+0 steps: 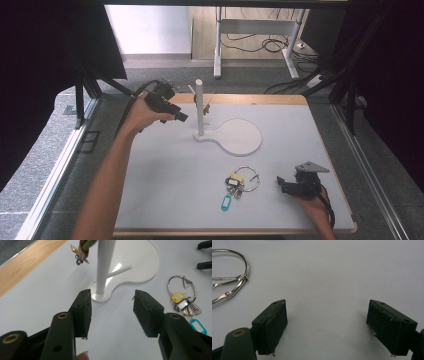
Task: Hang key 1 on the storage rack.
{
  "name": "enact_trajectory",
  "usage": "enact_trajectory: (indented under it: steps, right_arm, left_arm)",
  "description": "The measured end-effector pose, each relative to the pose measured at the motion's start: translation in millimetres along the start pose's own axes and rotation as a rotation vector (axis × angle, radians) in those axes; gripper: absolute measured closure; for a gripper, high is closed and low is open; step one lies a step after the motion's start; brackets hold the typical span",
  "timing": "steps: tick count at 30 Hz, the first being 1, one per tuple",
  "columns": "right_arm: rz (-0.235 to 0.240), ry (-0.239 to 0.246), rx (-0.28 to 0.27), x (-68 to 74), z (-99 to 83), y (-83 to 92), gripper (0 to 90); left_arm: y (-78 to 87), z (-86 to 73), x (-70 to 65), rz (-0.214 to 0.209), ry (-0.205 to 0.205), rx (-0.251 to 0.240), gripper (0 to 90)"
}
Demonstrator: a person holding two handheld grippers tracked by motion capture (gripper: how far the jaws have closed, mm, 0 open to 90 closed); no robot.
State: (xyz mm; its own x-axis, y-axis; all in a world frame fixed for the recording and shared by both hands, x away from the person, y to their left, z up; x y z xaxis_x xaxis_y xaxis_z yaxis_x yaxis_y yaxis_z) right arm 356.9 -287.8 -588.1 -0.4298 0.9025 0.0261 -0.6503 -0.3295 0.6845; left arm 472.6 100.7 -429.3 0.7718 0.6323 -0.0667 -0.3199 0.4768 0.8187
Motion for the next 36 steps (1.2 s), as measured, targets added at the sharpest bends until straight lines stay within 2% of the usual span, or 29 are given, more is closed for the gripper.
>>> enact_trajectory:
  steps: [1,3,5,6,7,8,15,16,19,20,25,27,32,36]
  right_arm:
    - [0.000,0.000,0.000,0.0,0.0,0.0,16.7]
    - [0.000,-0.002,0.002,0.1,0.0,0.0,16.7]
    - [0.000,-0.002,0.002,0.1,0.0,0.0,16.7]
    - [-0.001,-0.003,0.002,0.0,0.1,0.0,16.7]
    - [-0.001,-0.003,0.002,0.0,0.1,0.0,16.7]
    - [0.000,-0.003,0.002,-0.1,0.2,-0.1,16.7]
    - [0.000,-0.002,0.002,0.0,0.2,0.0,16.7]
    - [0.001,-0.002,0.003,0.1,0.1,0.0,16.8]
    - [0.001,-0.001,0.003,0.0,0.1,0.0,16.7]
    - [0.001,0.000,0.003,0.0,0.0,0.0,16.7]
    - [0.002,-0.003,0.003,0.1,0.2,0.0,16.7]
    - [0.000,0.004,0.002,-0.4,0.2,-0.1,16.7]
    - [0.000,-0.003,0.002,0.1,0.2,0.0,16.7]
    - [0.000,0.000,0.002,0.2,0.3,0.0,16.8]
  left_arm:
    - [0.0,0.0,0.0,0.000,0.000,0.000,48.3]
    - [3.1,-10.1,-10.4,0.000,-0.006,-0.021,47.4]
    - [3.8,-12.6,-13.8,-0.003,-0.008,-0.027,46.8]
    - [6.1,-20.9,-24.0,-0.003,-0.021,-0.038,46.6]
    - [6.1,-20.9,-24.0,-0.003,-0.021,-0.038,46.6]
    - [8.1,-27.6,-33.1,-0.015,-0.029,-0.046,46.6]
    - [10.1,-43.3,-51.9,-0.007,-0.036,-0.068,46.4]
    - [10.0,-49.9,-58.3,-0.005,-0.037,-0.071,46.4]
    - [9.1,-55.8,-64.4,-0.019,-0.036,-0.080,46.5]
    - [6.2,-61.1,-70.3,-0.038,-0.023,-0.096,46.7]
    - [-3.1,-73.6,-78.1,-0.038,-0.016,-0.086,46.7]
    - [-7.9,-86.8,-85.2,-0.045,-0.001,-0.089,46.8]
    - [-13.8,-109.3,-94.5,-0.048,0.008,-0.088,46.8]
    - [-19.0,-127.9,-98.4,-0.021,0.013,-0.075,46.7]
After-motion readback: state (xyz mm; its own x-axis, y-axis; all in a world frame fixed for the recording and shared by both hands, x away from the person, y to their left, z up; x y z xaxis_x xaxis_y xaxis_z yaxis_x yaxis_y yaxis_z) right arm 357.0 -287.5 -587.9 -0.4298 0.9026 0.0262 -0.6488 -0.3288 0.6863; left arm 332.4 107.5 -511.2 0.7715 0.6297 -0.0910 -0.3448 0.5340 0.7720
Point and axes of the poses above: each handheld gripper's, and its own axes: y roughly backward along the jaws, z roughly out of its top, x roughly to its left, the point moved 10 cm from there along -y, roughly forward along the jaws, and after that the axes turned 4 degrees about z, right-handed, at the moved point
